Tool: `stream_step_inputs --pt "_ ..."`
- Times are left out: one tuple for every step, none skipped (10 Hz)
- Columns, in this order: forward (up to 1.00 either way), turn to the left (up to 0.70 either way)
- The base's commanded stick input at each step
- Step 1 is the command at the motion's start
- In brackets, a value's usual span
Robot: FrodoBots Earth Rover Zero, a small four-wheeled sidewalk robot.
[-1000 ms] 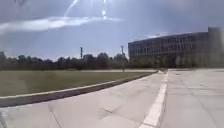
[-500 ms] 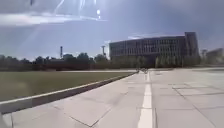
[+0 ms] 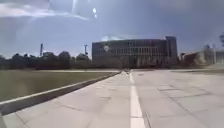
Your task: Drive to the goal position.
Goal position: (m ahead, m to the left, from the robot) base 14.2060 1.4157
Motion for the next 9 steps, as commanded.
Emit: stream_step_inputs --pt "0.70 -0.35" --pt "0.70 -0.36" --pt "0.70 -0.01" --pt "0.70 -0.01" --pt "0.70 -0.01" --pt "0.70 -0.01" --pt "0.70 -0.01" --pt "0.70 -0.01" --pt "0.70 -0.01"
